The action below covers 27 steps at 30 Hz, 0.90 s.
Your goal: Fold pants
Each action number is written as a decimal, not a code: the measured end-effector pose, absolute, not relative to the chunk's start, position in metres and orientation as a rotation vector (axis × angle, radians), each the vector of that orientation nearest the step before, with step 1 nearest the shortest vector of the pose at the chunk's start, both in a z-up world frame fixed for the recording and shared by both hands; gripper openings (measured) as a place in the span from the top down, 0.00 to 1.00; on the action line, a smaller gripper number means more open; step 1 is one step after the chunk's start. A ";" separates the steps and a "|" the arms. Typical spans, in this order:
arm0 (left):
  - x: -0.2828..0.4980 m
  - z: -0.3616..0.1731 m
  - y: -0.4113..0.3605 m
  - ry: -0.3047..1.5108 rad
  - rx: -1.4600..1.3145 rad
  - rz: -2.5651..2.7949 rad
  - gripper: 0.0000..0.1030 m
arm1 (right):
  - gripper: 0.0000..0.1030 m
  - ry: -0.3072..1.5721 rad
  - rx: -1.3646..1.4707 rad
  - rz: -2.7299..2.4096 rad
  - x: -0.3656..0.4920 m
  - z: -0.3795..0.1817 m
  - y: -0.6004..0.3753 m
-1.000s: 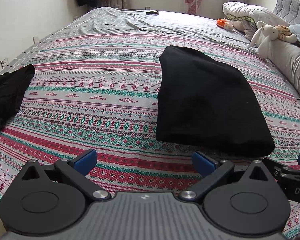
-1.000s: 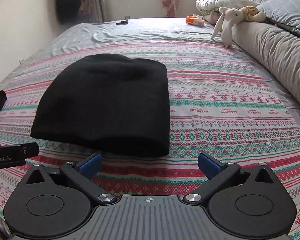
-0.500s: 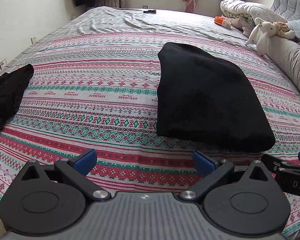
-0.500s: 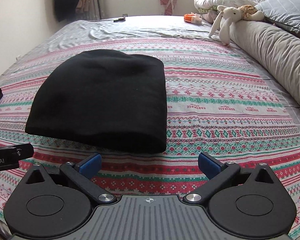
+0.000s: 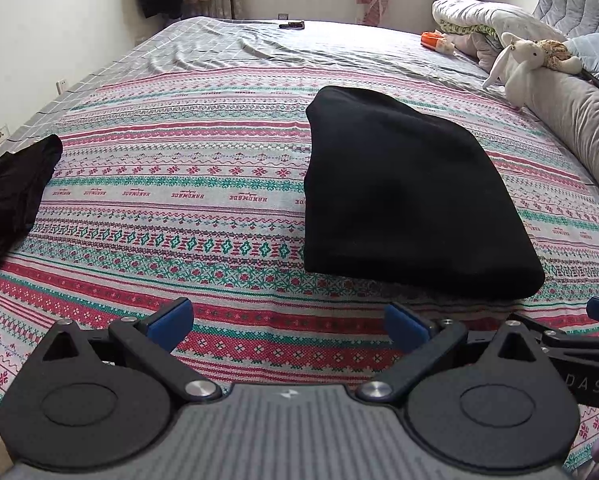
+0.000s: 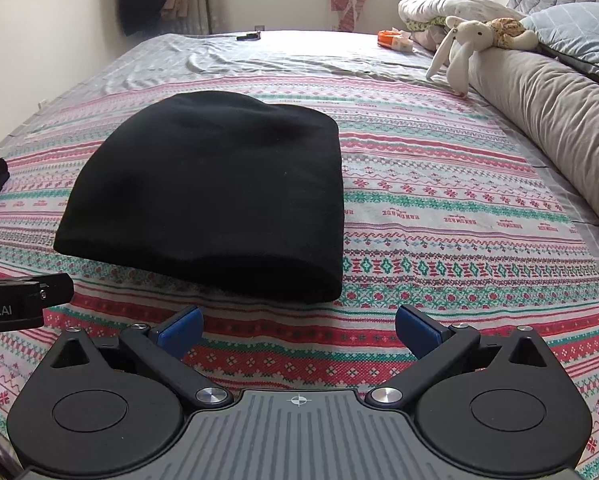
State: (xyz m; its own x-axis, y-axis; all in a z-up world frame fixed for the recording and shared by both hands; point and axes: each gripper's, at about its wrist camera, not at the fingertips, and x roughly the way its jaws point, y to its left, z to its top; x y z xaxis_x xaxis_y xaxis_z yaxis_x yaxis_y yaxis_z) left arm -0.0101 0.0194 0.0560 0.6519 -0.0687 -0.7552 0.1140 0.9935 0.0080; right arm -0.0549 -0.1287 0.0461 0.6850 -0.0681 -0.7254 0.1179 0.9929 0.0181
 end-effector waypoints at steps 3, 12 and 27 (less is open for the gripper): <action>-0.010 0.056 0.020 0.853 0.052 -0.109 0.00 | 0.00 0.811 0.062 -0.105 -0.055 0.046 -0.128; -0.011 0.056 0.019 0.851 0.057 -0.107 0.00 | 0.00 0.811 0.098 -0.119 -0.055 0.046 -0.134; -0.010 0.054 0.018 0.857 0.070 -0.108 0.00 | 0.00 0.812 0.122 -0.137 -0.055 0.047 -0.139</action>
